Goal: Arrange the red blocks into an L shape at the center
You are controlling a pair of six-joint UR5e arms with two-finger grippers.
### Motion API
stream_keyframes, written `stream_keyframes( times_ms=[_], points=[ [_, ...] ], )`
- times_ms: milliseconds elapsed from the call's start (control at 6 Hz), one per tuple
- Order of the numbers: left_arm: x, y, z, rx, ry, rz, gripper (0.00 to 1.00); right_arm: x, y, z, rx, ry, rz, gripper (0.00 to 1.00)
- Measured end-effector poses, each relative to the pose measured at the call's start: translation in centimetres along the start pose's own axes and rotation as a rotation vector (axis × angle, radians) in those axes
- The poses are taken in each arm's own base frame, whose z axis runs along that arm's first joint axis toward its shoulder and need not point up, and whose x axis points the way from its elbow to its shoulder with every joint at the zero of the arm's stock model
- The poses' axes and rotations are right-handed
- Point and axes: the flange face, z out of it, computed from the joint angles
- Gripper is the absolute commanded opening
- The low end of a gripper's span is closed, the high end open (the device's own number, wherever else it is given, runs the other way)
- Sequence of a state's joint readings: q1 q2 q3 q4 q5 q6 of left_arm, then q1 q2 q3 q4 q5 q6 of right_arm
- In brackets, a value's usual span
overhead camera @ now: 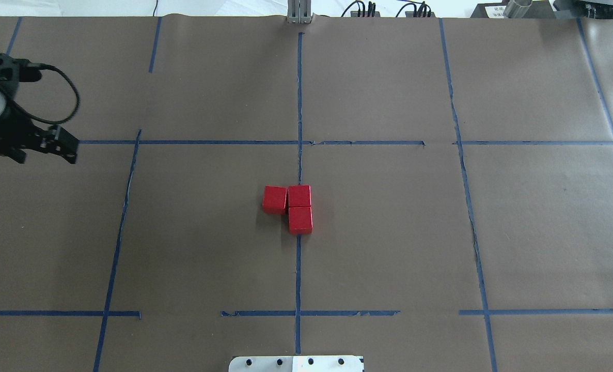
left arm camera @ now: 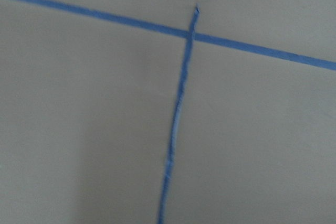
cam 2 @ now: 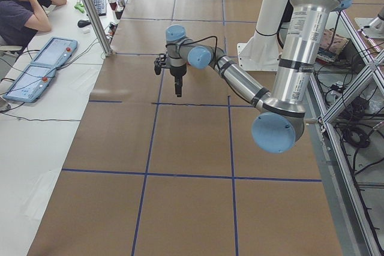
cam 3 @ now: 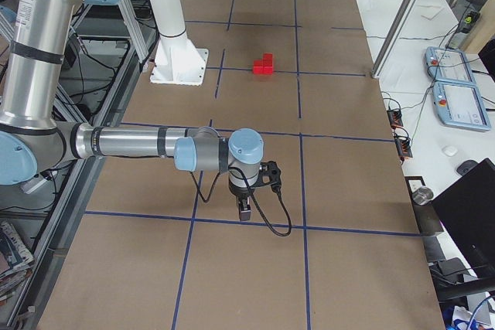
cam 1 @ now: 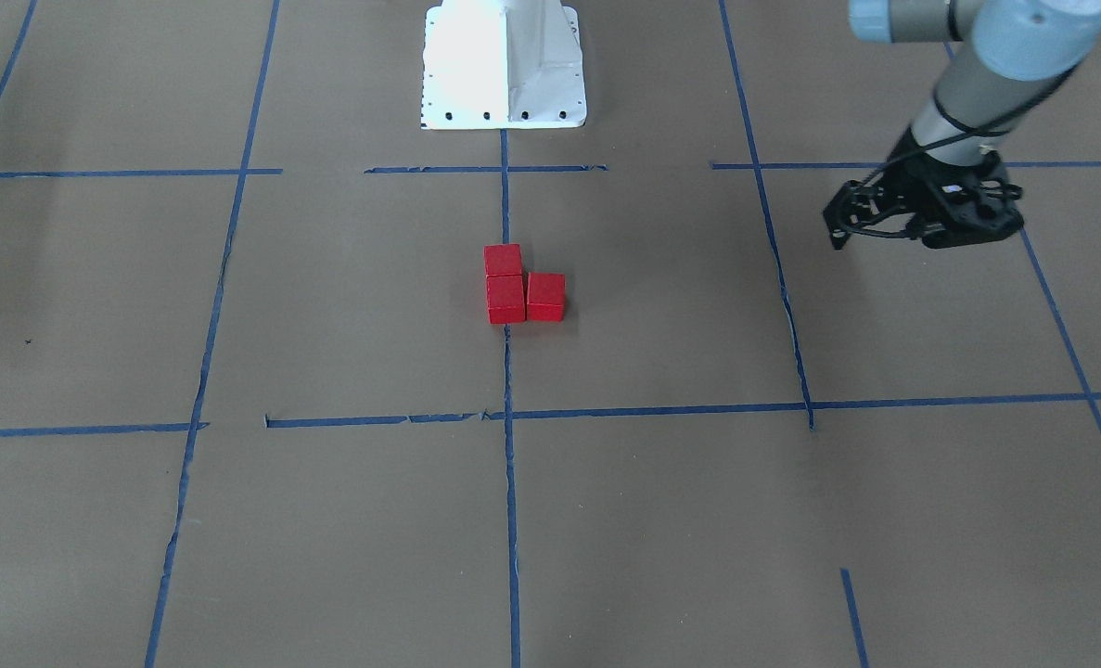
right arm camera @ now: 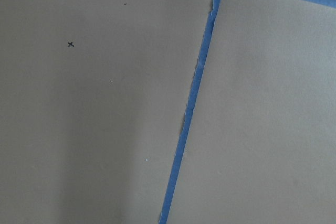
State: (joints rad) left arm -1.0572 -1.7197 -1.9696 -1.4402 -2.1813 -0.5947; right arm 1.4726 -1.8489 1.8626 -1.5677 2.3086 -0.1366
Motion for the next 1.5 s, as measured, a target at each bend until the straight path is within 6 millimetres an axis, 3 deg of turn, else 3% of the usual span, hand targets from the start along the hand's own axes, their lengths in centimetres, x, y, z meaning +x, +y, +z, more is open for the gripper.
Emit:
stream_keyframes(
  times_ms=[333,500,667,833,1000,1500],
  points=[
    [-17.3,-1.8,0.0,-0.038,-0.008,0.17,1.0,-0.1,0.0,-0.1,0.002,0.0,0.0,1.0],
    [-24.3,-1.0,-0.1,-0.046,0.009,0.197,1.0,-0.1,-0.1,-0.2,0.003,0.0,-0.002,1.0],
    [-29.1,1.0,0.2,-0.057,0.022,0.199,1.0,-0.2,-0.1,-0.2,0.004,0.001,-0.002,1.0],
    [-32.0,3.3,1.2,-0.077,0.03,0.179,1.0,-0.2,-0.1,-0.2,0.004,0.001,-0.003,1.0],
    [-33.4,5.0,2.2,-0.097,0.035,0.158,1.0,-0.2,-0.1,-0.2,0.005,0.001,-0.003,1.0],
    [-33.4,5.7,2.1,-0.078,0.028,0.181,1.0,-0.2,-0.1,-0.2,0.004,0.001,-0.002,1.0]
  ],
)
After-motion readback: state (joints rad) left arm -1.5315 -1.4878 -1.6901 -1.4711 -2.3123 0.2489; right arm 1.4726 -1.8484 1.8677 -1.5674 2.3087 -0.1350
